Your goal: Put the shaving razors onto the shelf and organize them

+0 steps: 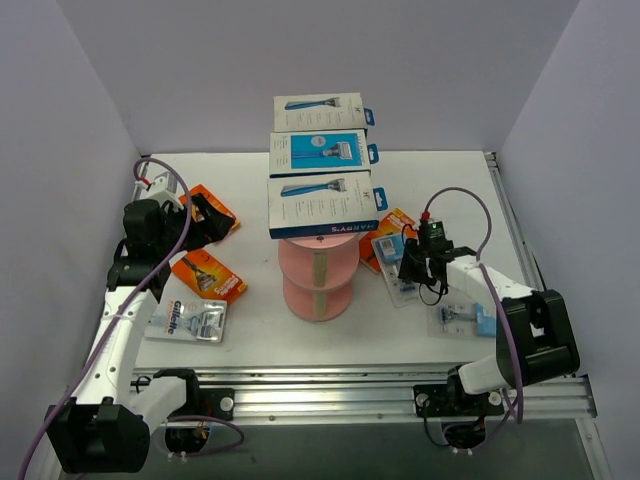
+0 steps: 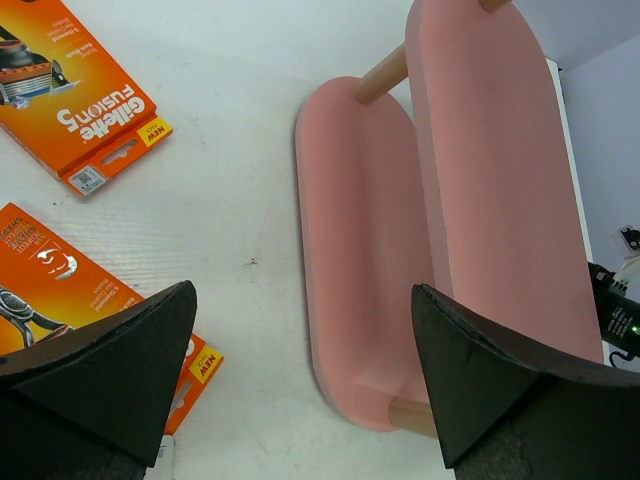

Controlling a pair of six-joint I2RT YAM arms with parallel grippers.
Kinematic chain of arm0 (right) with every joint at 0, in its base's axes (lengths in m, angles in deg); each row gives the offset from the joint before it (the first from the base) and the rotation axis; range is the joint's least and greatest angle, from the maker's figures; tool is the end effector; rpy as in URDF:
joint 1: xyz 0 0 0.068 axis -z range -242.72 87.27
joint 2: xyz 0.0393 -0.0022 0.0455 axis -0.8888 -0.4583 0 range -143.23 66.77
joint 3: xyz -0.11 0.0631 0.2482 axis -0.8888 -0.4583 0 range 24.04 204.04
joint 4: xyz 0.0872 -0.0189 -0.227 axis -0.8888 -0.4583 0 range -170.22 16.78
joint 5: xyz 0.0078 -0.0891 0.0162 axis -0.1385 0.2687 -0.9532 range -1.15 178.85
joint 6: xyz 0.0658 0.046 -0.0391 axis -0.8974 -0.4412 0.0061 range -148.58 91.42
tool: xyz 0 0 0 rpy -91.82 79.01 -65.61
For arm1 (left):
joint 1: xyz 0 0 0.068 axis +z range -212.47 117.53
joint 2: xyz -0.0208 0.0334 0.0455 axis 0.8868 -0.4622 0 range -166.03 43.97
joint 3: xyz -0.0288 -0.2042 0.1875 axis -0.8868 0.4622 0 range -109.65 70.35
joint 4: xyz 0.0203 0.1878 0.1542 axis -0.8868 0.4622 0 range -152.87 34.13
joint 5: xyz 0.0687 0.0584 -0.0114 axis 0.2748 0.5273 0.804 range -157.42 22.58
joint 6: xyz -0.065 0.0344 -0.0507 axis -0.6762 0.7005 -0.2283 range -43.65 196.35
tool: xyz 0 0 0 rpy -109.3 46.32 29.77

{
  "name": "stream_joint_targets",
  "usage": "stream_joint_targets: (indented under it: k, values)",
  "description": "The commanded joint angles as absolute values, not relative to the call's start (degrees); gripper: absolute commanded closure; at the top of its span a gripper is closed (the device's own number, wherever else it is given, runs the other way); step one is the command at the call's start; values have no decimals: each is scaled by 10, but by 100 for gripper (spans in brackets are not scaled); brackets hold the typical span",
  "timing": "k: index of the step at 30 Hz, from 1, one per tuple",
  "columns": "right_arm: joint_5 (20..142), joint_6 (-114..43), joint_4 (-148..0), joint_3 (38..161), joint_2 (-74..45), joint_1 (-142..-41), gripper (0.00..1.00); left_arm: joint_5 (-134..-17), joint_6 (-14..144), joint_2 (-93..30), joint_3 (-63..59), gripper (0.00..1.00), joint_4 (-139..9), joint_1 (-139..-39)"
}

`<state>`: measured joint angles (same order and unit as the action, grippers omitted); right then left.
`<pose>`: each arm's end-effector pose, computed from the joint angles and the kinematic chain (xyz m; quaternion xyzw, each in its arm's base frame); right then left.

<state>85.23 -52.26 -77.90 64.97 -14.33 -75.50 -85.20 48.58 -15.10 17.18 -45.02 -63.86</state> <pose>0.2899 0.0709 0.1720 0.0757 0.9199 0.1477 0.3553 0.2487 -0.0304 0.3213 -0.1066 0.8248 -0.2612 0.4900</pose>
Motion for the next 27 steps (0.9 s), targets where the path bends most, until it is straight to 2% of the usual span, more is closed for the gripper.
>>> stream_joint_targets:
  k: [1,10,11,14,18,24,27]
  values:
    - [881,-508,-774,669,-161,-762,60,-854,495,-150,165,3,-456,-635]
    - [886,-503,-777,678,-183,-769,58,-859,495,-154,164,3,-457,-635]
    - [886,-502,-776,679,-186,-770,60,-859,495,-154,164,3,-456,-635]
    - [886,-498,-776,686,-195,-777,78,-860,495,-154,164,3,-457,-635]
    - [853,-489,-774,690,-190,-778,91,-861,496,-156,163,3,-456,-635]
    - [807,-489,-778,691,-154,-780,100,-864,495,-159,163,3,-457,-632]
    - [799,-491,-795,701,-137,-779,100,-866,495,-160,163,3,-457,-631]
